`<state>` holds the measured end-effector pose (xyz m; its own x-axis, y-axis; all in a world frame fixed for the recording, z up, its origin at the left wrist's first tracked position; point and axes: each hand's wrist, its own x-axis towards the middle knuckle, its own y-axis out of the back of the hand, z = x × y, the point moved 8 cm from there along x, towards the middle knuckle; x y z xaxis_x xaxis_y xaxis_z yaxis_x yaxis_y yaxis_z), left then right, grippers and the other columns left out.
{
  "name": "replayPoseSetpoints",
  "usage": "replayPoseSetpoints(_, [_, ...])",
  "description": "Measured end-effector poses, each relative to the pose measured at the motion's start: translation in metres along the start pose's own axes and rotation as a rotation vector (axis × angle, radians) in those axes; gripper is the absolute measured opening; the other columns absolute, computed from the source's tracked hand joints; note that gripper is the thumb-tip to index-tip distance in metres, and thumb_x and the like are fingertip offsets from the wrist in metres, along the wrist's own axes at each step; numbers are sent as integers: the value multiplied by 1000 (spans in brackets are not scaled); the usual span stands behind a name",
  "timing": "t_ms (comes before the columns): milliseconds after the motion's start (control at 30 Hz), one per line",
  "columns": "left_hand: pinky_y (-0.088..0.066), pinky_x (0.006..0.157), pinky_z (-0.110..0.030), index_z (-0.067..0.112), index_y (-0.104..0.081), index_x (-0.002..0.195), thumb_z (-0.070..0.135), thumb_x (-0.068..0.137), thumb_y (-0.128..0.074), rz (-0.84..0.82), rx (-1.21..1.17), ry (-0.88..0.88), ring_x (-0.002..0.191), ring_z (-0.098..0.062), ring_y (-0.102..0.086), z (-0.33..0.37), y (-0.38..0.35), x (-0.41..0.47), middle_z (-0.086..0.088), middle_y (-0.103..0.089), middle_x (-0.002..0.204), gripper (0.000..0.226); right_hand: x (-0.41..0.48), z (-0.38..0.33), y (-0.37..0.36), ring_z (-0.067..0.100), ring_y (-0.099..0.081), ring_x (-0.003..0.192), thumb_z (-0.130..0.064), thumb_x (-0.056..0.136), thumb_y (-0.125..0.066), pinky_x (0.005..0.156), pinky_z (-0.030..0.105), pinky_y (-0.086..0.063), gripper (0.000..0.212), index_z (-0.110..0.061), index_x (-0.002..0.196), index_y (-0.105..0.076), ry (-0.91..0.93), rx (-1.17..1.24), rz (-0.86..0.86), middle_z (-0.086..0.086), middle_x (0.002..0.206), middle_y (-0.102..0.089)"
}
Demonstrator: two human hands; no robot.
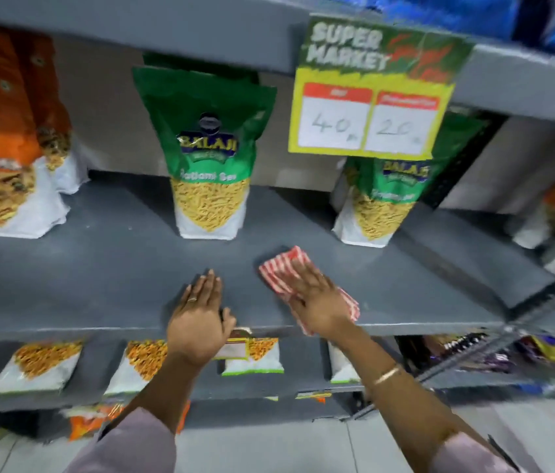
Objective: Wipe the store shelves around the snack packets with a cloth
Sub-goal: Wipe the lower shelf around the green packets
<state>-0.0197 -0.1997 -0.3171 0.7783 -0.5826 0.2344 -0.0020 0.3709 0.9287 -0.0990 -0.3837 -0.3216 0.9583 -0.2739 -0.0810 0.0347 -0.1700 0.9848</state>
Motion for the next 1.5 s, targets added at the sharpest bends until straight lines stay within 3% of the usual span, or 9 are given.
replayPoseSetpoints(100, [-30,96,-38,-9,-66,105,26,73,-32,-23,5,11,101,-36,-64,-2,-3,-1,-24,-63,114,58,-25,86,11,22,15,148,-48,85,6,121,44,-14,66,-41,150,0,-316,-37,36,-8,159,16])
replayPoseSetpoints(200, [-30,98,-38,-9,-65,107,29,76,-30,-52,17,35,104,-36,-62,-5,-5,-1,-24,-62,116,60,-44,134,27,30,17,148,-31,92,-31,121,49,-4,68,-35,151,4,-656,7,10,1,161,15])
replayPoseSetpoints(333, [-42,96,-47,-10,-64,109,31,79,-29,-82,13,68,106,-38,-61,0,-7,-1,-26,-62,117,61,-6,34,27,35,21,146,-23,86,-52,120,47,11,91,-25,152,10,-287,-159,-22,4,160,18])
replayPoseSetpoints(467, [-43,93,-52,-10,-62,112,34,83,-31,-55,26,24,108,-37,-60,29,-2,3,-26,-60,119,61,8,-14,5,26,14,149,-29,101,-29,121,45,-2,62,-31,152,5,-150,-64,-96,0,161,18])
replayPoseSetpoints(700, [-46,89,-50,-8,-62,113,35,85,-30,-12,63,2,110,-34,-60,120,-13,13,-22,-60,121,60,-40,137,42,30,21,147,-17,97,-42,122,48,-5,78,-28,150,13,-469,-12,-42,7,158,24])
replayPoseSetpoints(800, [-49,85,-50,-8,-64,110,34,86,-30,-54,41,11,106,-33,-62,172,-37,18,-22,-62,118,59,-39,150,37,31,20,147,-16,89,-58,121,46,-4,96,-28,150,14,-346,-42,-74,6,158,25])
replayPoseSetpoints(900, [-50,83,-50,-8,-65,107,38,95,-19,-85,33,13,103,-33,-64,220,-61,27,-22,-64,115,66,-46,155,29,27,19,148,-18,95,-46,121,42,0,80,-29,151,10,-107,-84,-96,3,159,22])
replayPoseSetpoints(1300, [-46,93,-44,-6,-63,113,50,96,1,-136,110,4,109,-32,-61,269,-93,29,-20,-62,120,87,-75,250,43,17,5,150,-40,101,-25,121,44,-10,53,-40,150,-7,-23,27,-73,-7,162,4])
replayPoseSetpoints(1500, [-10,110,-26,-4,-62,117,49,97,-2,-123,102,-16,112,-33,-58,265,-97,28,-19,-59,125,83,-28,310,38,20,12,149,-56,96,-3,122,48,-2,57,-38,149,4,-195,32,61,-8,159,15])
